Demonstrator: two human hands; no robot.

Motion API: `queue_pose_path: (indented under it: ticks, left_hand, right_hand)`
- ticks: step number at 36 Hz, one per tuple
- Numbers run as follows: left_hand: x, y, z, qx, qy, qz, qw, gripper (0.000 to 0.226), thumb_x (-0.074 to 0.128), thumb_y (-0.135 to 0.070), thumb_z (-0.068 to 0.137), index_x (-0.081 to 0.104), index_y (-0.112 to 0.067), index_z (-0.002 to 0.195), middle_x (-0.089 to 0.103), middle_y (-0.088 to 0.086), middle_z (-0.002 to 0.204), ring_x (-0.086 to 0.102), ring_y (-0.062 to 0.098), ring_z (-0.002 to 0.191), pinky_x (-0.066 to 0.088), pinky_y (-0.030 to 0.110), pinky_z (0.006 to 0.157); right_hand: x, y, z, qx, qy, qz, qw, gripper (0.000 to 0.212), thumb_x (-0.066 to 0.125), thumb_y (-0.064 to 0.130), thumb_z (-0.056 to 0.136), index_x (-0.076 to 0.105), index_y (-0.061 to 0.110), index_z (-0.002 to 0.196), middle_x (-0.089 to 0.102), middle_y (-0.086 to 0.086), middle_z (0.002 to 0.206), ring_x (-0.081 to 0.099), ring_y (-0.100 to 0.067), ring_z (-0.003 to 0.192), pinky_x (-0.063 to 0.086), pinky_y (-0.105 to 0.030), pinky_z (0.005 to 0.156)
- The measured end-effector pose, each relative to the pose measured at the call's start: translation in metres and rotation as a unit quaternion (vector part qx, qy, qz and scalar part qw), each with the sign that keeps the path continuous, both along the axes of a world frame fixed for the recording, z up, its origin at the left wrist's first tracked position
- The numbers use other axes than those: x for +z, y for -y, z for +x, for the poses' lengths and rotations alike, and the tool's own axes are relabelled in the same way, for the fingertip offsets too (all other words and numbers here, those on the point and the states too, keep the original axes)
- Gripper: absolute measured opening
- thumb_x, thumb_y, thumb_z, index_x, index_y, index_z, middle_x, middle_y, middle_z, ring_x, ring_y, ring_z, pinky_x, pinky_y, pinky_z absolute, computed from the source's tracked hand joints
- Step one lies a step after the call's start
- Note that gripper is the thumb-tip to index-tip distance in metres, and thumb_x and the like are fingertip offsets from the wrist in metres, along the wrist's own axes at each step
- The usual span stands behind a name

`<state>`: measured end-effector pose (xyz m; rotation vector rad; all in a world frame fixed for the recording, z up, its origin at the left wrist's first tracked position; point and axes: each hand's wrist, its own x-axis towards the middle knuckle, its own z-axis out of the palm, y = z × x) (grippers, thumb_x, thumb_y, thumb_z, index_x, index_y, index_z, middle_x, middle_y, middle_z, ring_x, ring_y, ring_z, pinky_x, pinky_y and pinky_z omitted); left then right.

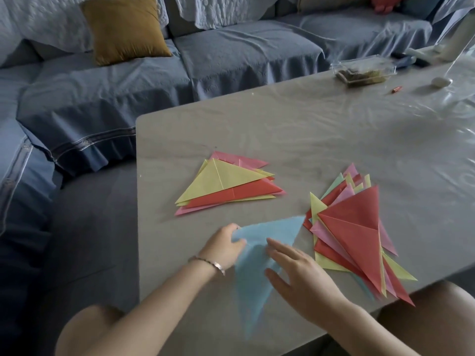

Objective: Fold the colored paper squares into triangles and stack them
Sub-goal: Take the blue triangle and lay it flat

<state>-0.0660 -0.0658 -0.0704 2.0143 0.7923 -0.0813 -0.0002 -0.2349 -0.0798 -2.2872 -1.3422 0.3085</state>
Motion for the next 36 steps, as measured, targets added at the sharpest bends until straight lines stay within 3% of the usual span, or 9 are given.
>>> queue_pose_path:
  ticks: [2,5,7,10,13,18,20,24,36]
  left_hand:
    - [0.002,-0.019,0.007,-0.043,-0.029,0.063,0.997,0.007,0.051,-0.017,0.090,0.051,-0.016,0.098,0.059,0.002,0.086,0.055,0.020,0.076,0.043,0.029,0.067]
    - [0.009,-0.035,0.021,-0.085,-0.044,0.147,0.984,0.022,0.051,-0.023,0.092,0.047,-0.015,0.112,0.046,-0.004,0.073,0.046,0.017,0.064,0.033,0.028,0.054]
    - [0.013,-0.039,0.031,-0.099,-0.033,0.181,0.978,0.029,0.053,-0.023,0.091,0.046,-0.013,0.118,0.045,-0.004,0.075,0.048,0.023,0.072,0.027,0.027,0.054]
    - [0.011,-0.040,0.042,-0.101,-0.017,0.208,0.973,0.039,0.057,-0.019,0.089,0.045,-0.015,0.126,0.057,0.007,0.107,0.054,0.024,0.100,0.033,0.020,0.067]
    - [-0.002,-0.038,0.040,-0.077,0.021,0.264,0.961,0.051,0.059,-0.015,0.087,0.039,-0.013,0.134,0.050,0.010,0.121,0.048,0.024,0.114,0.035,0.024,0.093]
    - [-0.029,-0.004,0.004,-0.118,0.079,0.282,0.949,0.043,0.042,-0.018,0.096,0.038,-0.010,0.138,0.034,0.003,0.146,0.029,0.013,0.136,0.011,0.012,0.109]
    - [-0.042,0.009,-0.017,-0.144,0.084,0.276,0.947,0.042,0.036,-0.023,0.096,0.042,-0.013,0.137,0.034,-0.005,0.146,0.028,0.007,0.137,0.005,0.009,0.107]
    - [-0.048,0.010,-0.048,-0.185,0.079,0.291,0.935,0.038,0.044,-0.023,0.083,0.066,-0.013,0.113,0.060,-0.004,0.124,0.056,0.011,0.115,0.030,0.017,0.101]
    - [-0.046,-0.020,-0.095,-0.163,0.058,0.291,0.941,0.062,0.015,-0.040,0.099,0.065,-0.007,0.112,0.059,0.002,0.125,0.043,0.008,0.121,0.016,0.009,0.107]
  right_hand:
    - [-0.005,0.003,0.008,0.016,0.044,-0.021,0.999,0.039,0.049,0.041,0.079,0.068,0.021,0.107,0.060,0.004,0.125,0.061,-0.014,0.111,0.052,-0.029,0.085]
    - [-0.014,0.003,0.013,0.070,0.064,-0.063,0.993,0.038,0.048,0.041,0.079,0.066,0.023,0.107,0.060,0.001,0.126,0.057,-0.016,0.116,0.043,-0.027,0.091]
    - [-0.022,0.002,0.013,0.108,0.067,-0.069,0.989,0.040,0.042,0.042,0.080,0.064,0.024,0.109,0.058,0.001,0.129,0.054,-0.018,0.120,0.040,-0.027,0.095]
    - [-0.031,-0.006,0.008,0.115,0.107,-0.095,0.983,0.050,0.039,0.050,0.078,0.063,0.027,0.115,0.058,0.006,0.128,0.056,-0.014,0.118,0.046,-0.028,0.093]
    - [-0.030,-0.017,0.003,0.087,0.113,-0.111,0.984,0.054,0.035,0.052,0.078,0.066,0.026,0.114,0.060,0.009,0.125,0.057,-0.010,0.115,0.045,-0.024,0.093]
    - [-0.031,-0.024,-0.006,0.045,0.109,-0.116,0.986,0.056,0.035,0.051,0.077,0.068,0.022,0.112,0.062,0.007,0.122,0.059,-0.012,0.113,0.026,-0.029,0.100]
    - [-0.032,-0.024,-0.006,0.030,0.118,-0.110,0.987,0.056,0.035,0.051,0.078,0.069,0.021,0.111,0.063,0.007,0.121,0.059,-0.011,0.112,0.027,-0.027,0.099]
    - [-0.032,-0.021,-0.003,0.004,0.134,-0.107,0.985,0.055,0.035,0.050,0.080,0.071,0.018,0.107,0.065,0.004,0.118,0.060,-0.012,0.111,0.026,-0.028,0.100]
    - [-0.028,0.014,0.024,-0.058,0.123,-0.165,0.977,0.077,0.004,0.052,0.096,0.064,0.010,0.117,0.060,-0.003,0.125,0.056,-0.017,0.116,0.008,-0.023,0.107]
